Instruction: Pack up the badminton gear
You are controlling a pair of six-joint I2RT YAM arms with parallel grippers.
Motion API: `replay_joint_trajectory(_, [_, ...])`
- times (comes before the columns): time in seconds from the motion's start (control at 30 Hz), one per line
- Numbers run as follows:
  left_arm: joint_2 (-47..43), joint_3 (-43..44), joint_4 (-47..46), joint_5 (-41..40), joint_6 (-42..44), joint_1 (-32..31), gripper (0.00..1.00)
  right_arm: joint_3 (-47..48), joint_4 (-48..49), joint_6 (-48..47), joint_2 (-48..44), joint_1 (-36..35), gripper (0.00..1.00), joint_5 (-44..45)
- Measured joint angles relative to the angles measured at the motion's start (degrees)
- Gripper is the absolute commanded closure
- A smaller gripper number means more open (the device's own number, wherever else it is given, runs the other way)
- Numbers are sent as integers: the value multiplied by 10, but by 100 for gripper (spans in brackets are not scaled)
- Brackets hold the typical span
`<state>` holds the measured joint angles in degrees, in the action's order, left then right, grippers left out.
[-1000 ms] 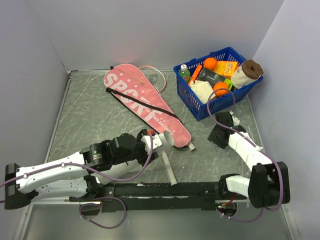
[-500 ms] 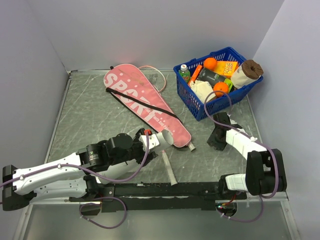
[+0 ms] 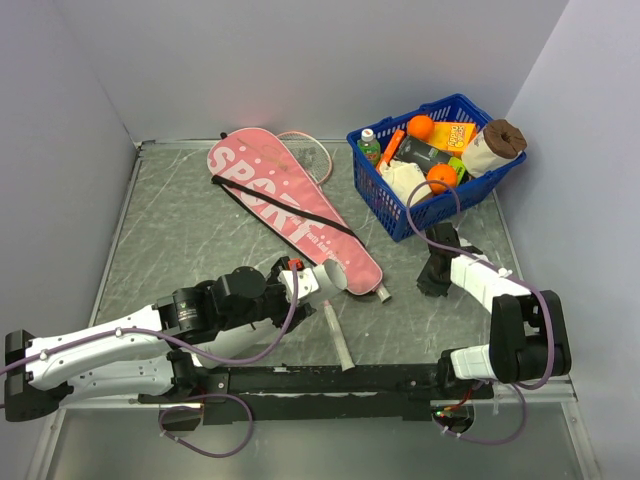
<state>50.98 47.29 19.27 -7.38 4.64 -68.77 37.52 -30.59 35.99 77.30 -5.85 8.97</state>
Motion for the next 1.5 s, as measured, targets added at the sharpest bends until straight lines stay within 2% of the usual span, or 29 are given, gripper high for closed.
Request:
replay_joint_trajectory(0.13, [0,0,0,0,0,0,99,0,4,-2,0,0,99,-7])
replay_joint_trajectory(0.43, [7,0,0,0,0,0,99,-1,4,-7,-12,0,100,-16])
replay_joint_trajectory(0.63, [20,0,0,0,0,0,99,-1,-8,-12,-100,-7,100,-57])
replay_joint_trajectory(0.77, [32,0,0,-2,0,0,99,14,-23,-22,-179,-38,100,-112])
replay_joint_trajectory(1.0, [45,0,1,-6,0,0,99,113,-35,-44,-260,-148,100,-207])
replay_joint_trajectory(1.17, [45,0,1,3,5,0,99,134,-25,-65,-297,-165,100,-310])
replay_joint_trajectory(1.5, [42,0,5,54,10,0,99,152,-3,-95,-309,-185,100,-508])
